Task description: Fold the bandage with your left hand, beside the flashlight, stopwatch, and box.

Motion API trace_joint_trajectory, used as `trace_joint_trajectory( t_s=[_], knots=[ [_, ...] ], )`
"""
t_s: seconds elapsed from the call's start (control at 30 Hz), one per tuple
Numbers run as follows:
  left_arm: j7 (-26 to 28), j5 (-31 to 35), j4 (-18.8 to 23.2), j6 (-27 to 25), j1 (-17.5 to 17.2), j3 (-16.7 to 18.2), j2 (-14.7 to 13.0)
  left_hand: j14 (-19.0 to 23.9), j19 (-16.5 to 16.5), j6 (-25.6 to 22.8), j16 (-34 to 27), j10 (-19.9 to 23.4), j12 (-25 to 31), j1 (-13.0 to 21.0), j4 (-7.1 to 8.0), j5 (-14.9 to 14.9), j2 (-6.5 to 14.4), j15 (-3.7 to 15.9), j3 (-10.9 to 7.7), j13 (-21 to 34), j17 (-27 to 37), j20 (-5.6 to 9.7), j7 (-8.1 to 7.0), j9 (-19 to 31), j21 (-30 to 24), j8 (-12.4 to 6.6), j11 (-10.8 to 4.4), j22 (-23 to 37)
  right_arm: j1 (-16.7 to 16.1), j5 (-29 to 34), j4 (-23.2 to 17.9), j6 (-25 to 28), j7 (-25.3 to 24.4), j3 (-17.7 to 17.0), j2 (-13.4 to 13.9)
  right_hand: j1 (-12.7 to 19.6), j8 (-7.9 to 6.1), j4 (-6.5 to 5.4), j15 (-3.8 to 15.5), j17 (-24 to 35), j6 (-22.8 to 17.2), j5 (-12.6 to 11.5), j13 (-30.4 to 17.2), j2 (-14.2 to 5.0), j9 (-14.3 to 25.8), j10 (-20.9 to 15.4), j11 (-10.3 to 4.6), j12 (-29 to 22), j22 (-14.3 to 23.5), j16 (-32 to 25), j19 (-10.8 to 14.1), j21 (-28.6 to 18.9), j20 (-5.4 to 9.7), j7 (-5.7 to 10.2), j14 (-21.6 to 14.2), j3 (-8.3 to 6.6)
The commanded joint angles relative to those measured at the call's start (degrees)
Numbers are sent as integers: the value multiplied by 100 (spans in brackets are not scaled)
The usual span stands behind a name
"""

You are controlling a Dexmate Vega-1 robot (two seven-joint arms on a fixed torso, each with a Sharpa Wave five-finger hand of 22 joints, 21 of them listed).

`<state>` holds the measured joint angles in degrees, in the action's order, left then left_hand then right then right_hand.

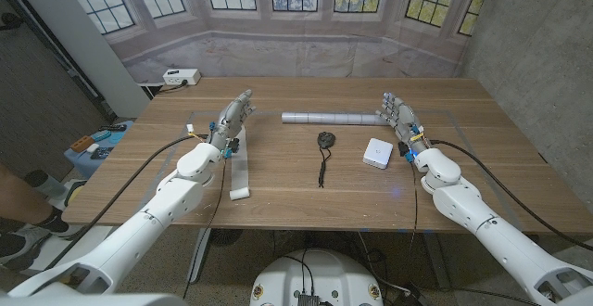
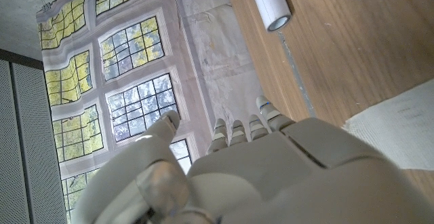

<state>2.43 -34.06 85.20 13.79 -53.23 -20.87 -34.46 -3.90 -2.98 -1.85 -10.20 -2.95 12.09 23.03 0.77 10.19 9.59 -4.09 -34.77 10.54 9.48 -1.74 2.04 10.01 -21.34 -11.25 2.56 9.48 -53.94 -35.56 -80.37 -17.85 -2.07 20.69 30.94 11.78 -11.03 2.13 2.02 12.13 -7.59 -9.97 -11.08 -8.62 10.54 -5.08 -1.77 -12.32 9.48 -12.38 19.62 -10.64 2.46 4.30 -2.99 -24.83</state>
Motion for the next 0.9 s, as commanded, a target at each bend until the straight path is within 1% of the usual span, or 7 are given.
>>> trace_joint_trajectory(
  t_s=[0.03,0.3,0.47,0.77,0.83,0.87,0.9],
  knots=[
    [48,187,316,-181,-121,107,-384,22,-73,-80,-16,25,30,76,-59,23,-8,-24,-10,25,10,-10,-14,20,27,-26,9,17,-5,105,-35,-59,-45,45,-36,70,-36,41,68,15,-59,-26,-17,2,24,-53,-21,-13,23,-42,46,-38,197,-12,-69,-18],
    [-51,343,249,-191,15,134,-564,27,-90,-119,-14,35,26,118,-128,28,-17,-22,-15,24,10,-12,-20,21,56,-20,-18,18,70,207,-42,-47,-103,71,-37,90,-40,64,76,12,-77,-24,-18,0,24,-57,-18,-4,23,-41,50,-39,201,-16,-69,-20],
    [-84,513,274,-285,100,110,-722,34,-102,-148,-13,60,29,149,-178,32,-20,-12,-20,23,11,-21,-27,21,78,-17,-23,18,83,234,-24,-81,-118,65,-40,98,-37,75,76,11,-77,-23,-19,-1,24,-61,-24,0,24,-41,52,-39,203,-19,-70,-20],
    [5,931,506,-532,130,60,-1057,57,-141,-313,-15,114,35,218,-289,40,-26,-3,-22,24,11,-30,-35,25,123,-46,-11,20,95,240,14,-135,-105,60,-59,111,-40,90,76,10,-93,-21,-19,-4,25,-69,-19,5,24,-41,55,-40,201,-32,-69,-20],
    [36,1077,598,-618,132,39,-1169,73,-145,-350,-19,119,33,234,-315,41,-27,-11,-23,24,11,-29,-49,26,135,-51,-7,20,90,241,6,-140,-110,56,-57,113,-43,93,76,10,-102,-21,-20,-5,25,-69,-21,7,24,-41,56,-40,201,-37,-70,-20],
    [99,1268,711,-685,111,22,-1300,77,-149,-365,-20,129,36,241,-326,42,-28,-10,-23,24,12,-32,-54,27,140,-54,-13,21,89,244,7,-148,-106,51,-50,114,-44,94,76,10,-105,-20,-20,-5,25,-69,-24,8,24,-42,58,-41,205,-35,-71,-20],
    [152,1384,786,-748,93,15,-1375,80,-153,-382,-20,152,43,251,-341,43,-27,-11,-24,24,12,-43,-56,27,147,-54,-24,21,90,238,12,-156,-96,48,-50,116,-44,96,78,10,-105,-20,-20,-6,25,-70,-25,8,24,-45,58,-41,205,-38,-80,-20]
  ],
)
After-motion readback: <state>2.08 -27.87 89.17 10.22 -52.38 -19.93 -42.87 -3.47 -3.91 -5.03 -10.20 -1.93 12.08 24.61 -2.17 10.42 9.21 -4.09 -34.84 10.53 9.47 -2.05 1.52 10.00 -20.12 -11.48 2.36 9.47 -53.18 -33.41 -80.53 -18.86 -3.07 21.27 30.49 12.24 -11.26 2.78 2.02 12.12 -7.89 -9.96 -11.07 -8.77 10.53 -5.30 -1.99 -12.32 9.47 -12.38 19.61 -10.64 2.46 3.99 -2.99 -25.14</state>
